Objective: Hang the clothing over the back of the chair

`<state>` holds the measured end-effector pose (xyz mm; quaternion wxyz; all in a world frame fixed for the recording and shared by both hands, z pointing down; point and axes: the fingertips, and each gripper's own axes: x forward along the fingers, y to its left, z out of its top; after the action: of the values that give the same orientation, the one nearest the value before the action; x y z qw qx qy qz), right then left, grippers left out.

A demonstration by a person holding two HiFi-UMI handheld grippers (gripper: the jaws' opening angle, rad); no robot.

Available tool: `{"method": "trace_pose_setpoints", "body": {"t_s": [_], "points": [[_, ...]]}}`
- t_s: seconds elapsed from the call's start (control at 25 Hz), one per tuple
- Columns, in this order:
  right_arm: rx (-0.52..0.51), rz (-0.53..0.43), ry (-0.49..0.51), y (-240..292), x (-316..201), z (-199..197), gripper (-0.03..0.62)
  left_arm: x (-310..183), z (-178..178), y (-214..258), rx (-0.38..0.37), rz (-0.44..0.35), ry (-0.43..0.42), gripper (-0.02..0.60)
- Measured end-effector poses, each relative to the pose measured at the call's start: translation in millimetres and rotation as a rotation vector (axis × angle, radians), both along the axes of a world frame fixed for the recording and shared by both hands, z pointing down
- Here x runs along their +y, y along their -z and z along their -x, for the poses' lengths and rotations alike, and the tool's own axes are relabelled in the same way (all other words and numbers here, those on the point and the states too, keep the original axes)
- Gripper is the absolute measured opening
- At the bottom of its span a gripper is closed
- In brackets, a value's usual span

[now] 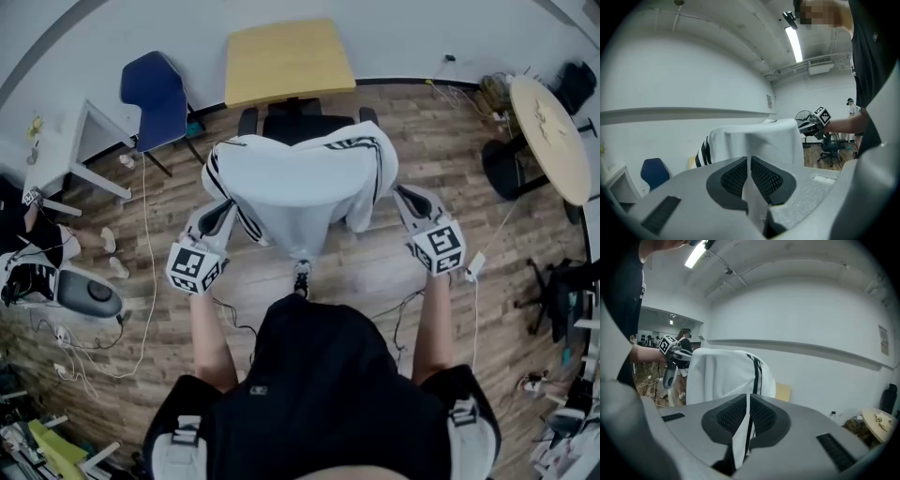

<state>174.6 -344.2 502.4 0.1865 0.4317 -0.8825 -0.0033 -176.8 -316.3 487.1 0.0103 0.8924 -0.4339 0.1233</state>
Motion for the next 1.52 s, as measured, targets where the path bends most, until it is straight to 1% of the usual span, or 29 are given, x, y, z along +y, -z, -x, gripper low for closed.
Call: {"method": "trace_pose_setpoints", "body": {"t_s": [0.08, 0.28, 0.52, 0.6, 0.72, 0.88, 1.04, 1.16, 1.28, 1.52], "points": [[0.0, 0.013, 0.009, 0, 14, -3, 0.011, 15, -7, 1, 0.011, 0.003, 0.0, 0.018], [-0.009, -0.014, 0.052, 1, 44, -8, 0.005, 50, -26, 3, 0.023, -0.013, -0.003, 0.003], [-0.019, -0.02, 0.087, -5, 85, -7, 0.003, 82, -45, -2, 0.039, 0.005, 0.007, 0.002], [-0.018, -0.003, 0.099, -15, 101, -7, 0.002, 94, -50, -5, 0.037, 0.012, 0.001, 0.0], [-0.008, 0.049, 0.077, -24, 122, -10, 0.0, 112, -56, -10, 0.022, 0.013, -0.016, 0.001], [-0.013, 0.038, 0.085, -28, 141, -10, -0.002, 134, -61, -13, 0.017, 0.016, -0.025, 0.002], [-0.008, 0.014, 0.105, -20, 157, -7, -0.003, 150, -67, -9, 0.02, 0.006, -0.029, 0.002], [0.001, 0.034, 0.104, -21, 169, -2, -0.003, 160, -65, -7, 0.022, 0.0, -0.032, 0.0], [-0.002, 0.007, 0.122, -18, 176, 4, -0.003, 168, -63, -10, 0.025, 0.007, -0.028, 0.002], [0.009, 0.045, 0.12, -27, 189, 3, -0.005, 178, -65, -13, 0.032, 0.012, -0.023, 0.002]]}}
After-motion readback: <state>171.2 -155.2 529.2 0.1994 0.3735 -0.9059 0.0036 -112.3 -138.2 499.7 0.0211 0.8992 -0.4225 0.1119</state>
